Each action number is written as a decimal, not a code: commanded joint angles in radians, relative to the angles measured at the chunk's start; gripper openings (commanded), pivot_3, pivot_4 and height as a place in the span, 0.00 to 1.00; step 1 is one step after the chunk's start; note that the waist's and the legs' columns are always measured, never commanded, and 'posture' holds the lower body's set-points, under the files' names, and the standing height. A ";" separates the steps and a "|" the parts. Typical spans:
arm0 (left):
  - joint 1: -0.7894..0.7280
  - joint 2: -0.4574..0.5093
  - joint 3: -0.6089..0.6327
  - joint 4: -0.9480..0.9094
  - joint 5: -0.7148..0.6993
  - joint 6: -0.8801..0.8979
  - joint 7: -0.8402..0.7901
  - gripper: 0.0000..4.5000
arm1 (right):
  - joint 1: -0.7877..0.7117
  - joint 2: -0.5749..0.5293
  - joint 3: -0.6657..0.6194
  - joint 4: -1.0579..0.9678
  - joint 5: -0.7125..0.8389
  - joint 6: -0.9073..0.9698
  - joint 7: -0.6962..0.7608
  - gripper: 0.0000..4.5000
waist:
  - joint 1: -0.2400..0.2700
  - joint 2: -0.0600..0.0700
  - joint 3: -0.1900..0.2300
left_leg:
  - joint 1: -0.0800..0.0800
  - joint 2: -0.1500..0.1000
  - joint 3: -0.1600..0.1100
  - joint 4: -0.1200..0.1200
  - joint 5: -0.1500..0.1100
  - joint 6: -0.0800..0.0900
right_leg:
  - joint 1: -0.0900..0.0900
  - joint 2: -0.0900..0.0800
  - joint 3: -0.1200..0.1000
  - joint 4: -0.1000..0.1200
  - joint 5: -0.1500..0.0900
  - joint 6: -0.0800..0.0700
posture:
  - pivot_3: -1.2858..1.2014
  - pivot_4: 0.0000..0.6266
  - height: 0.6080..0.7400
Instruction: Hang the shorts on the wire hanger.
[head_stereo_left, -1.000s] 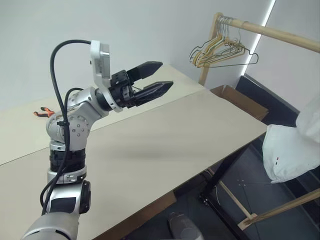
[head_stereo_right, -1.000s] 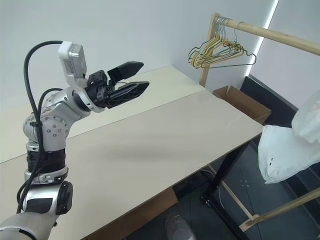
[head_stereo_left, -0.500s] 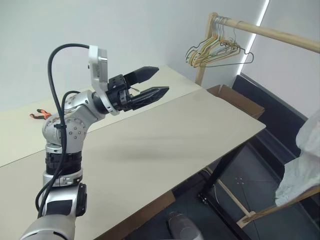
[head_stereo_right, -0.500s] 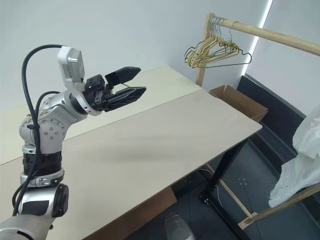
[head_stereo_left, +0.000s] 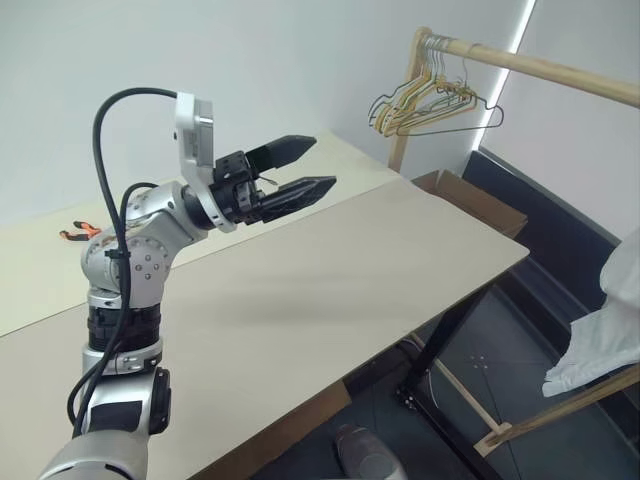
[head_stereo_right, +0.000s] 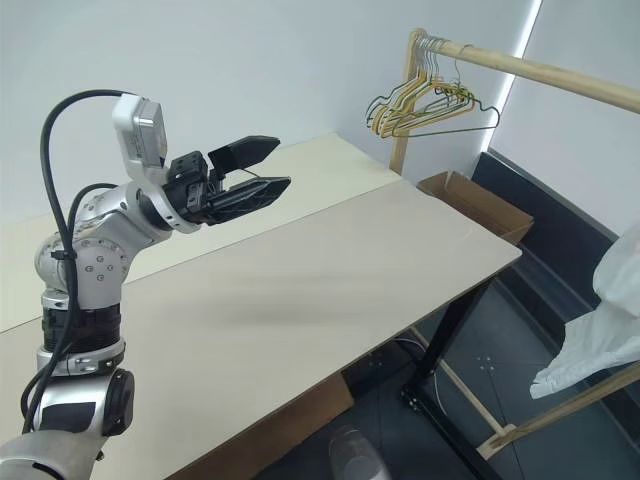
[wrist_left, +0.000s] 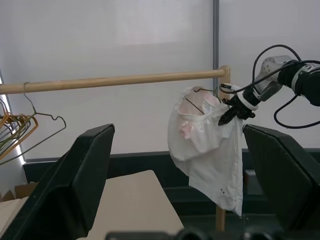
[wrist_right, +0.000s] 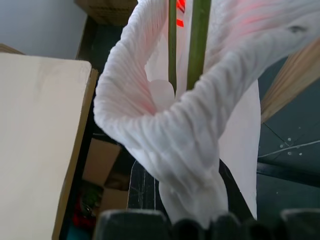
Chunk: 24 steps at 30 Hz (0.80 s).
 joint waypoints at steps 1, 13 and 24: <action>-0.018 0.008 0.014 -0.015 -0.006 -0.010 0.003 0.99 | -0.029 -0.028 -0.012 -0.032 -0.002 -0.009 0.000 0.00 | 0.000 0.000 0.000 | 0.000 0.000 0.000 0.000 0.000 0.000 | 0.000 0.000 0.000 0.000 0.000 0.000 | 0.37 0.00 1.00; -0.023 0.011 0.010 -0.008 0.006 -0.015 0.005 0.99 | -0.023 -0.003 0.029 -0.052 -0.030 -0.026 0.029 0.00 | -0.007 0.000 0.001 | 0.002 0.000 0.000 0.000 0.000 0.000 | 0.002 0.000 0.000 0.000 0.000 0.000 | 0.37 0.00 1.00; -0.033 0.020 0.012 -0.009 0.003 -0.008 0.009 0.99 | 0.060 0.027 0.208 -0.285 -0.084 -0.142 0.342 0.00 | -0.014 0.003 0.001 | 0.006 0.000 0.000 0.000 0.000 -0.001 | 0.003 0.000 0.000 0.002 0.001 0.003 | 0.37 0.00 1.00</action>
